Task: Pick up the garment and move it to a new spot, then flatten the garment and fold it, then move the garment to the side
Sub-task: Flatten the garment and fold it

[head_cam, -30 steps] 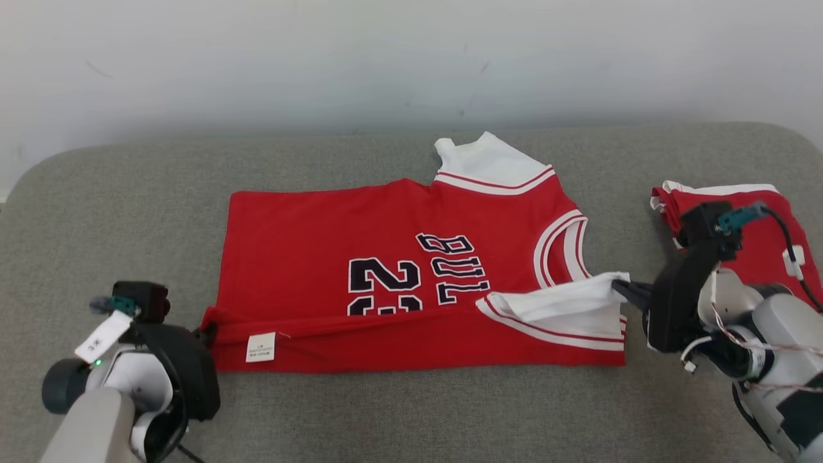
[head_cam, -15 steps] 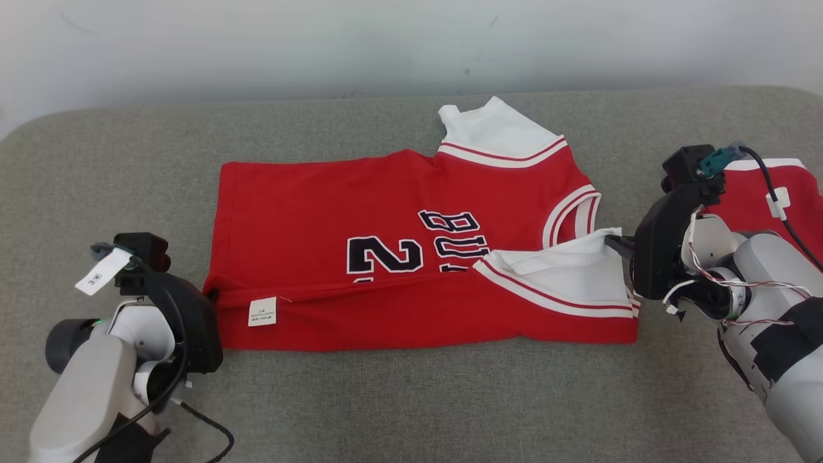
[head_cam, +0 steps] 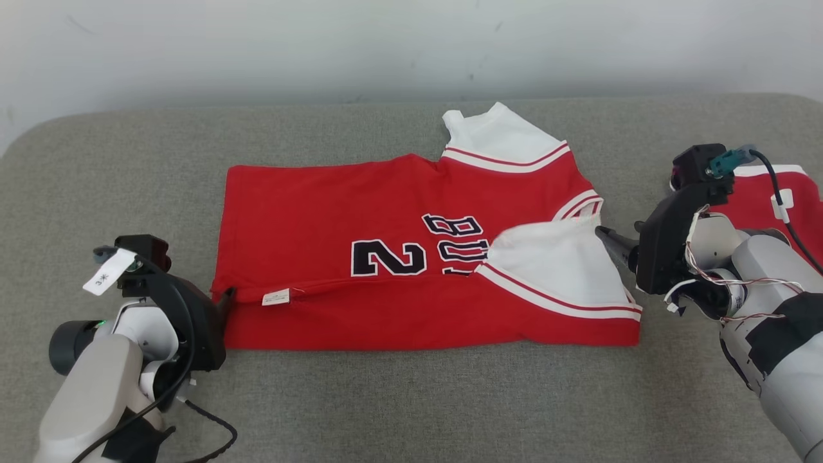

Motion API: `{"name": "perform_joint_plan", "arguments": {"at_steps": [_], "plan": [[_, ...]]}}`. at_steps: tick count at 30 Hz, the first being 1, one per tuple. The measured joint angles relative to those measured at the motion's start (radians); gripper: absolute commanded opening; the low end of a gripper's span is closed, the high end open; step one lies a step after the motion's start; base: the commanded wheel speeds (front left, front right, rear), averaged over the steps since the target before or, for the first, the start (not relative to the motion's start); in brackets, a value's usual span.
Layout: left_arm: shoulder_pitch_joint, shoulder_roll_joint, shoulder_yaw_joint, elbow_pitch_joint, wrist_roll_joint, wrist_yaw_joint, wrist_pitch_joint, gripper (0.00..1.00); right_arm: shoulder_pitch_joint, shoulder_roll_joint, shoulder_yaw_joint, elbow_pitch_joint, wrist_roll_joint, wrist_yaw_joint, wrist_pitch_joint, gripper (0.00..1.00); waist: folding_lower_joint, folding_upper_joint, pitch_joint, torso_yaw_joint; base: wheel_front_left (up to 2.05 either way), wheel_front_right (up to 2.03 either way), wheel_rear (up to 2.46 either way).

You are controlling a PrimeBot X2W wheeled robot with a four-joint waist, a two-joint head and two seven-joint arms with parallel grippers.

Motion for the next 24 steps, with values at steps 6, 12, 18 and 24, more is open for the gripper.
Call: {"name": "perform_joint_plan", "arguments": {"at_steps": [6, 12, 18, 24], "plan": [[0.027, 0.0, 0.004, -0.01, 0.0, 0.0, -0.091, 1.0, 0.024, -0.009, 0.01, 0.003, -0.012, 0.007, -0.091, 1.0, -0.0001, 0.0, -0.037, 0.003, 0.0, 0.0, 0.0], [0.171, -0.001, 0.009, -0.068, 0.003, 0.004, -0.206, 1.0, 0.147, -0.026, 0.028, -0.051, -0.025, 0.013, -0.191, 1.0, -0.0002, 0.0, -0.078, 0.006, 0.0, 0.0, 0.0], [0.28, -0.018, 0.034, -0.162, 0.003, 0.051, -0.342, 1.0, 0.261, -0.055, 0.034, -0.109, -0.031, 0.013, -0.279, 1.0, -0.0002, -0.0001, -0.108, 0.005, 0.0, 0.0, 0.0], [0.393, -0.036, 0.041, -0.217, 0.0, 0.073, -0.423, 1.0, 0.368, -0.075, 0.026, -0.151, -0.031, 0.013, -0.343, 1.0, -0.0002, -0.0001, -0.11, 0.001, 0.0, 0.0, 0.0]]}}
